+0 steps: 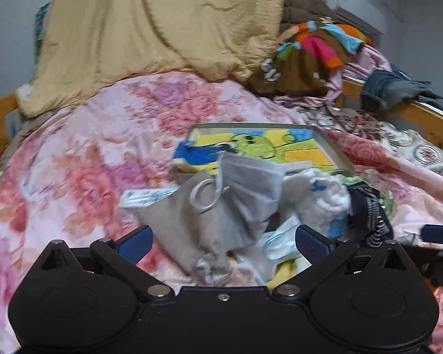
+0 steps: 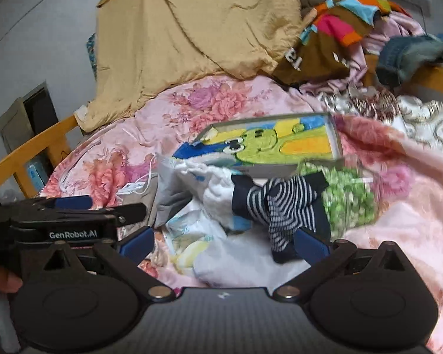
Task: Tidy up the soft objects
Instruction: 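Move the left tool toward the grey mask while the right tool approaches the striped sock, then grasp the grey face mask with the left tool while the right tool grasps the striped sock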
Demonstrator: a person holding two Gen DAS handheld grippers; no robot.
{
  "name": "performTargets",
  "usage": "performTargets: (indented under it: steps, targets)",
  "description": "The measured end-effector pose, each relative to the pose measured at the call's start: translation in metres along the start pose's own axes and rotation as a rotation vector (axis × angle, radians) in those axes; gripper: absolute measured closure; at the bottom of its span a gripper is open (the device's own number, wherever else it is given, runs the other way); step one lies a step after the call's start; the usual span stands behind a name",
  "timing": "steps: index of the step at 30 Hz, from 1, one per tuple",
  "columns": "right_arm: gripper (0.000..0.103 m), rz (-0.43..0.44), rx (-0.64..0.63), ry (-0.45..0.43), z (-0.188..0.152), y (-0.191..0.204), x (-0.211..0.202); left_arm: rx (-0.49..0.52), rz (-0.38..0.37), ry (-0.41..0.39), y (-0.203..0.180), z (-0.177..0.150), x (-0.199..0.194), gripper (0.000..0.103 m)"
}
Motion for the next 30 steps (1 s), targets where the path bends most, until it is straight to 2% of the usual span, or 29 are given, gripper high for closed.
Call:
performTargets:
  steps: [3,6,10,14,22,25,30]
  targets:
    - [0.000,-0.032,-0.025,0.000,0.008,-0.008,0.007,0.030,-0.062,-0.007,-0.008,0.004,0.008,0.001]
    - [0.000,-0.060,-0.033,0.002,0.015,-0.022,0.015,0.056,-0.092,-0.009,-0.014,0.007,0.016,0.001]
    - [0.000,-0.083,-0.044,0.010,0.023,-0.041,0.031,0.101,-0.095,-0.005,-0.017,0.012,0.029,0.001]
    - [0.000,-0.056,0.007,0.027,0.024,-0.058,0.042,0.126,-0.085,0.007,-0.017,0.014,0.043,0.003]
    - [0.005,-0.028,-0.044,0.042,0.018,-0.051,0.048,0.166,-0.099,0.012,-0.020,0.014,0.061,0.005]
    - [0.010,-0.032,-0.046,0.055,0.015,-0.049,0.051,0.180,-0.101,0.016,-0.021,0.014,0.064,0.011]
    - [0.021,-0.045,-0.041,0.066,0.013,-0.050,0.055,0.198,-0.109,0.024,-0.019,0.013,0.066,0.030]
Point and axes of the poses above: each gripper's, at about its wrist camera, not at the fingertips, and x roughly the way its jaws point, y to its left, z to its top, the point moved 3 cm from there along x, roughly the way its jaws point, and after that the axes turned 6 degrees about z, right-handed, at the moved point
